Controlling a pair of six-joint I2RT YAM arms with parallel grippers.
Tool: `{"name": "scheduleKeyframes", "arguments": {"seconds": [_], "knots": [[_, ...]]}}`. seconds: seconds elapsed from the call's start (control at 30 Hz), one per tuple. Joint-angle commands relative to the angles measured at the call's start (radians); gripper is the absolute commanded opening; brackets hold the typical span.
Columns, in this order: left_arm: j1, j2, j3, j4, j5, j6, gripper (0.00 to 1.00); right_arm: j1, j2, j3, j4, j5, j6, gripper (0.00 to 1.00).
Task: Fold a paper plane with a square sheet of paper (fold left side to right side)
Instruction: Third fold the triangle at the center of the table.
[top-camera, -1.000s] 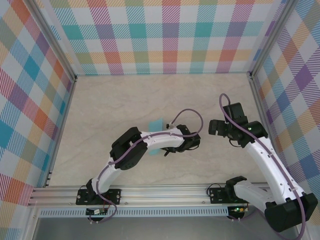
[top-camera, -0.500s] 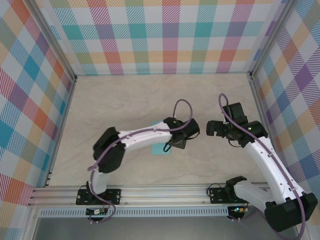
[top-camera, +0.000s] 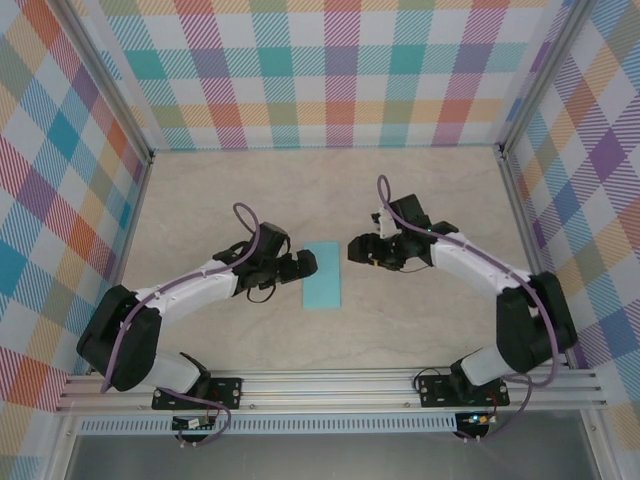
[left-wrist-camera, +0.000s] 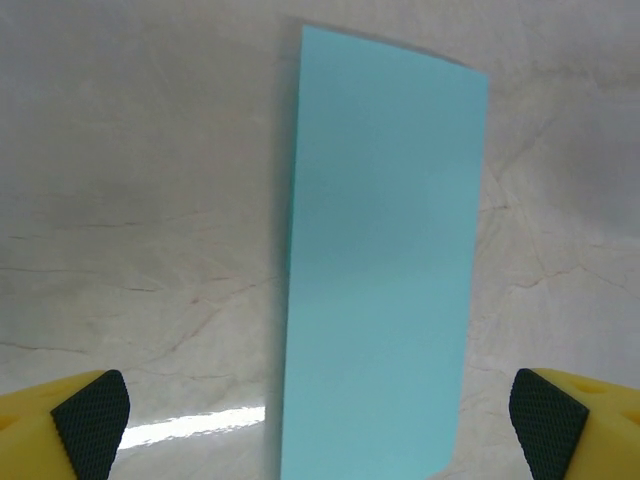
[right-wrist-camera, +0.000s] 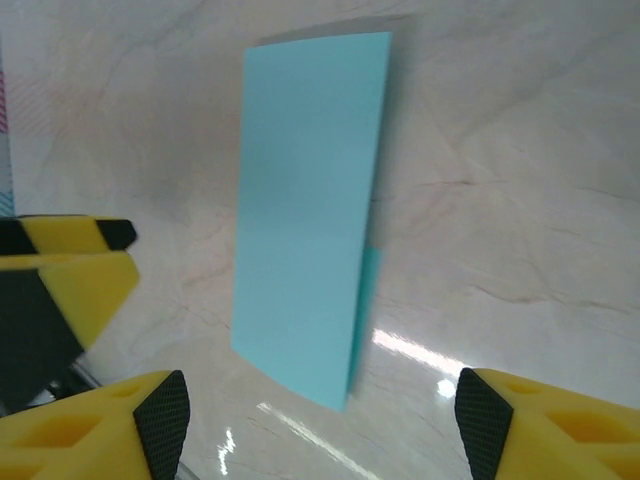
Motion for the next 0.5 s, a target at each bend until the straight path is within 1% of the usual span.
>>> {"name": "scheduleKeyframes", "arguments": {"seconds": [0.0,0.1,0.27,0.47], "knots": [[0.037,-0.024,-0.047,0.242,0.161,-0.040,1.00,0.011,0.118,0.066,0.196,-0.118,0.072,0.71],[0.045,-0.005,-0.059,0.254,0.168,-0.039,1.00,0.027,0.240,0.144,0.217,-0.129,0.081,0.71],[0.047,0.027,-0.071,0.276,0.184,-0.045,1.00,0.043,0.387,0.255,0.229,-0.144,0.088,0.71],[0.047,0.059,-0.067,0.272,0.185,-0.052,1.00,0.046,0.465,0.340,0.157,-0.076,0.048,0.71]]}}
